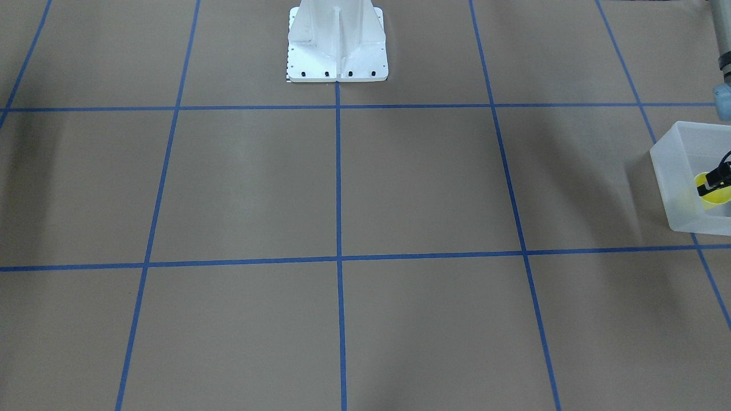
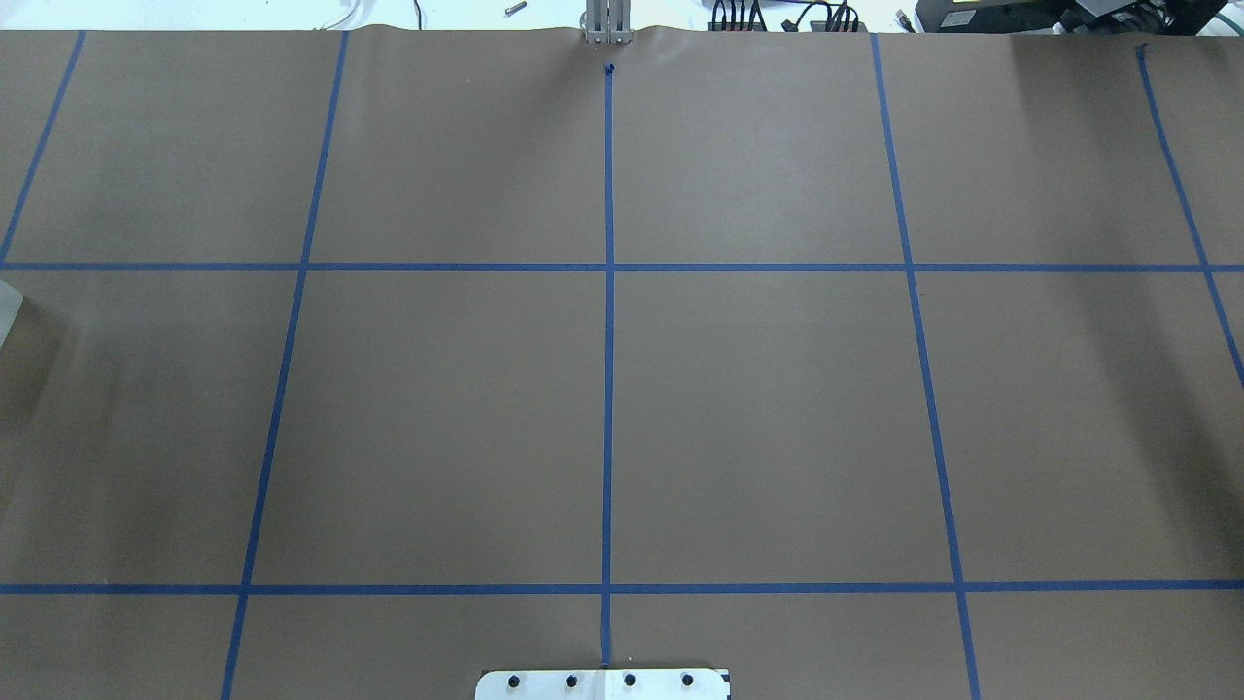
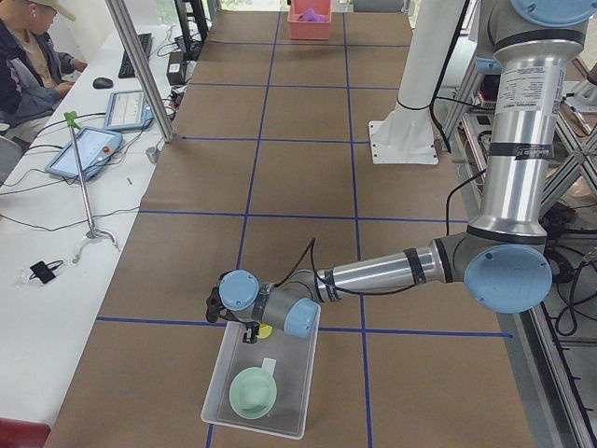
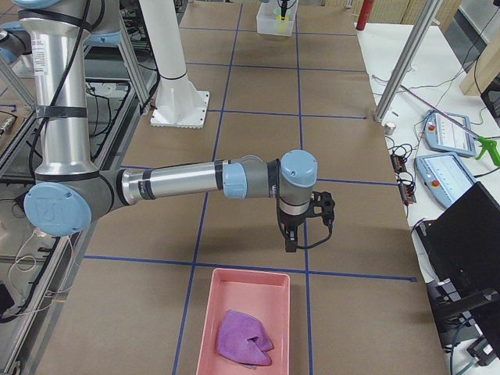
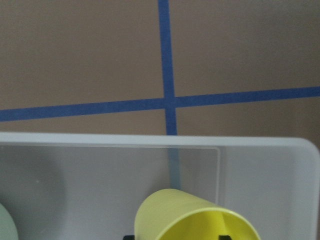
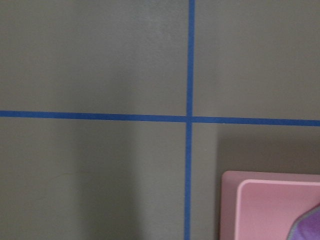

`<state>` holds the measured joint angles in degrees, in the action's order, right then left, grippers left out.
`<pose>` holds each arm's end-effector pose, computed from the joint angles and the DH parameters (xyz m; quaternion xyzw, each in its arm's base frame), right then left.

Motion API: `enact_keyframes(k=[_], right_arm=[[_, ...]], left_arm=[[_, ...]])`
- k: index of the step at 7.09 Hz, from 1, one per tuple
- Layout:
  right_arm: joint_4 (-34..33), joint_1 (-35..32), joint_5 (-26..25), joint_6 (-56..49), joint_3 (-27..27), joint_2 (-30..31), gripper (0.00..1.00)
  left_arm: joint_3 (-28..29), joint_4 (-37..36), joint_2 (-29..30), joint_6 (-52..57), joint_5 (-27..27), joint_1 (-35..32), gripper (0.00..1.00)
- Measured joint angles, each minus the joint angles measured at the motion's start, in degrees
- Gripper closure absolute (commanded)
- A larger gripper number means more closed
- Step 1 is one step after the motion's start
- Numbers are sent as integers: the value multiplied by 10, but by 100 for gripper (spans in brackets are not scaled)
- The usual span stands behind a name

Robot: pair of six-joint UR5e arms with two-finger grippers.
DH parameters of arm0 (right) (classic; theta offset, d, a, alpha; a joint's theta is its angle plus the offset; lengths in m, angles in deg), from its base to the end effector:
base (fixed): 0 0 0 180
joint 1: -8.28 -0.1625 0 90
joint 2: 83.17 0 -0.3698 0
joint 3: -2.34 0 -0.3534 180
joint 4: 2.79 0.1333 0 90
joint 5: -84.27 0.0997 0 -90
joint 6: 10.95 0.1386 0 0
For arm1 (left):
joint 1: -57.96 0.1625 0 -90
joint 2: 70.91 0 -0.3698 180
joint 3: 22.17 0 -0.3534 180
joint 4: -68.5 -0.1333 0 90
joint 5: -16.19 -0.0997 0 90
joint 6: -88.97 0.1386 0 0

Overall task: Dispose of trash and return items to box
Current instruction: 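Lower the cup into the clear bin and the cloth into the pink bin, releasing both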

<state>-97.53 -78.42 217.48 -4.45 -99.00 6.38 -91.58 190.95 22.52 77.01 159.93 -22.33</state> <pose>0.0118 -0.4616 0.5481 0.0256 -0.3710 0.0033 0.9283 0.0593 -0.4744 0.6887 0.0323 0.4623 0.0428 0.8851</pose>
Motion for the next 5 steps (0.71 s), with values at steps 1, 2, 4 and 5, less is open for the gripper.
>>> enact_keyframes(k=[1,2,4,5], right_arm=[[1,27,4,51,-27,-1,0],[1,47,5,92,-49,-1,0],[1,68,7,125,-71,-2,0],[2,81,8,143,-80,-5,0]], left_arm=[[-3,-1,1,17,12,-13,2],[-3,-6,1,43,11,-34,2],[-29,-54,1,88,3,-76,2],[-84,-119,1,92,-7,-86,2]])
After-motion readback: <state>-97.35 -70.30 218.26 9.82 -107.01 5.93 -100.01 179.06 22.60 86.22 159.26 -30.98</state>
